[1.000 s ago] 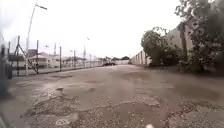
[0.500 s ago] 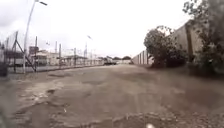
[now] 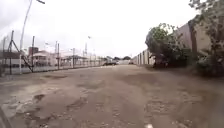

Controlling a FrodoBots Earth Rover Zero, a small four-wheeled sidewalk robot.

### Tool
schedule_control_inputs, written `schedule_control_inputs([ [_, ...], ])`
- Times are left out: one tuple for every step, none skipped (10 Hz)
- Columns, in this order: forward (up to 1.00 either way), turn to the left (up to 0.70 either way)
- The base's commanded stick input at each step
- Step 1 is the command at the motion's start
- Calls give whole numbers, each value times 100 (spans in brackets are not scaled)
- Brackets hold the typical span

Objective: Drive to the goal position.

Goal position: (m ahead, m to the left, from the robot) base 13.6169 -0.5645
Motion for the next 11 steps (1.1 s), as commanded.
schedule_control_inputs([
  [85, 0],
  [85, 0],
  [85, 0],
  [85, 0],
  [85, 0],
  [85, 0],
  [85, 0],
  [85, 0],
  [85, 0],
  [85, 0],
  [85, 0],
])
